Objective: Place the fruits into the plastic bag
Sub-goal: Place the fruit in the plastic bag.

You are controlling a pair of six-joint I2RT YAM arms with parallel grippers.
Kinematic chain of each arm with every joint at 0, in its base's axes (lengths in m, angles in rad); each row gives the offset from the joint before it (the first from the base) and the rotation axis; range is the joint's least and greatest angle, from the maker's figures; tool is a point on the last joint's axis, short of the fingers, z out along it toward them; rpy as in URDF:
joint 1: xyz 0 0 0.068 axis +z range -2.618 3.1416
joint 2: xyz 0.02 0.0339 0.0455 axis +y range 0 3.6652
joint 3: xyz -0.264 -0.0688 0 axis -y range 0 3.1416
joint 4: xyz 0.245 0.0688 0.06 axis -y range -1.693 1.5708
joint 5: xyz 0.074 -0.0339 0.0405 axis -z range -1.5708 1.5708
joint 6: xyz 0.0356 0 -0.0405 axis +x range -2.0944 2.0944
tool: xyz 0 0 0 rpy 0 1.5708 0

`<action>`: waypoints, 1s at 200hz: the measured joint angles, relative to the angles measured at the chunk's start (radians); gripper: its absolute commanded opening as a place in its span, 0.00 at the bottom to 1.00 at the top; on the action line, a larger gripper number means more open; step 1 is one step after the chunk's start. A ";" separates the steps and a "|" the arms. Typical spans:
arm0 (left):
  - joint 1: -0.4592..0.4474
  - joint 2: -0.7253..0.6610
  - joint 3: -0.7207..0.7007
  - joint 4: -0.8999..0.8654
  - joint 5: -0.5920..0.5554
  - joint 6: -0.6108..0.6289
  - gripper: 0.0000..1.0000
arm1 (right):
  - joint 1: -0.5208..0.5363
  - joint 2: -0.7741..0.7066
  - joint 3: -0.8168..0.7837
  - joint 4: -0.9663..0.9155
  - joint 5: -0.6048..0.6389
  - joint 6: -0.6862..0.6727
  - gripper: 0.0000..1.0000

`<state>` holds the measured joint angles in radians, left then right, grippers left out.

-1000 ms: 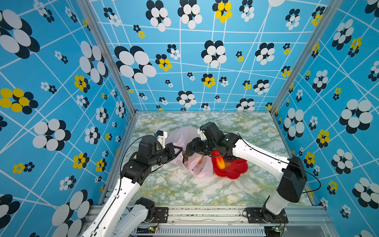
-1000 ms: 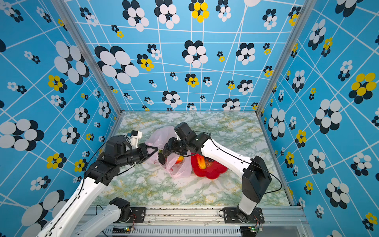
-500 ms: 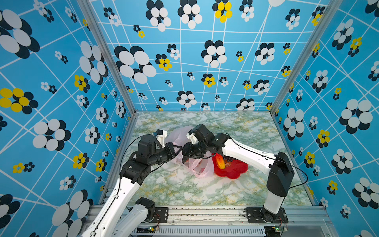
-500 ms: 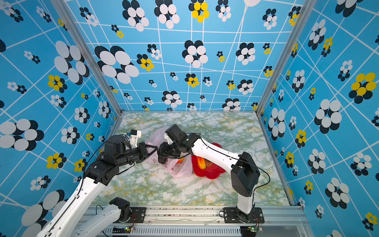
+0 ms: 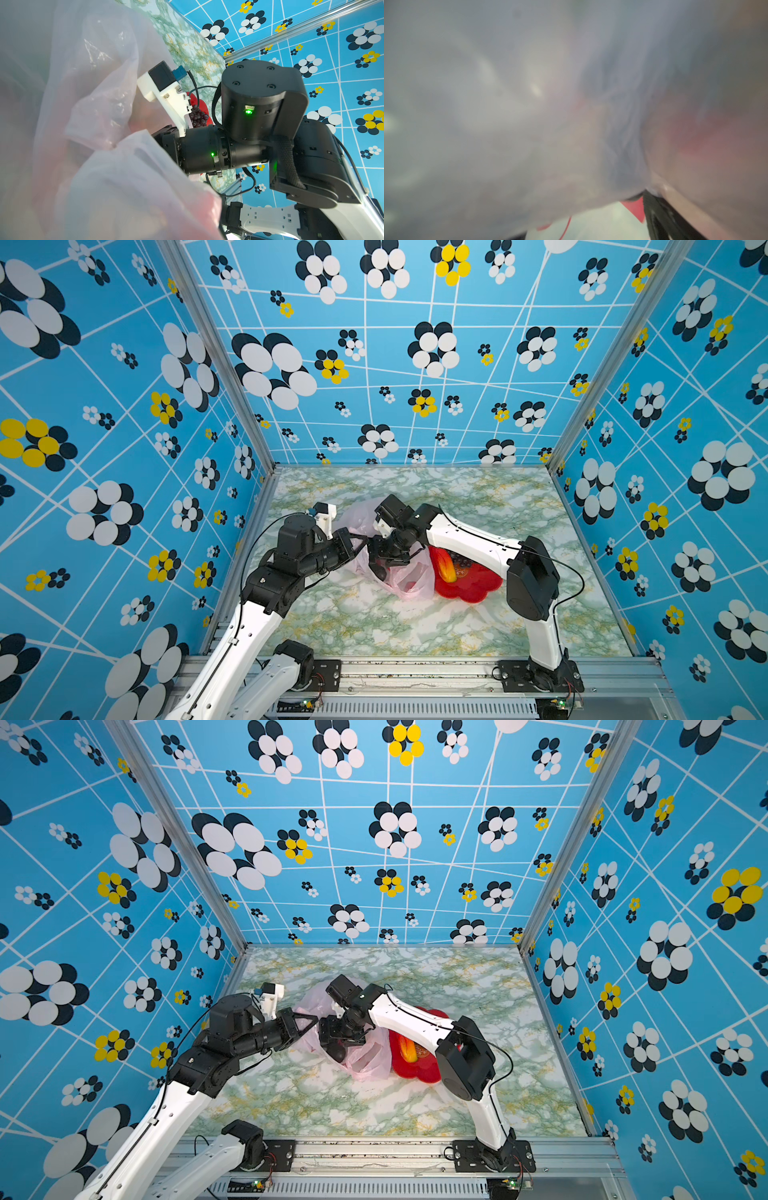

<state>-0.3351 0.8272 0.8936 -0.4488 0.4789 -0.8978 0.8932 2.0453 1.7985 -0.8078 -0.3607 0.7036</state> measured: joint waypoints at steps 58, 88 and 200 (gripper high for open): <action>0.000 0.000 0.000 0.000 0.000 0.000 0.00 | -0.042 -0.011 0.095 -0.309 0.309 -0.100 0.99; 0.000 0.000 0.000 0.000 0.000 0.000 0.00 | -0.067 -0.043 0.145 -0.425 0.496 -0.132 0.99; 0.000 0.000 0.000 0.000 0.000 0.001 0.00 | 0.018 -0.254 0.201 -0.514 0.317 -0.337 0.94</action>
<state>-0.3351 0.8272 0.8936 -0.4488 0.4793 -0.8970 0.9108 1.7912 1.9995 -1.3216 -0.0437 0.3668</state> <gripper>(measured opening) 0.045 0.955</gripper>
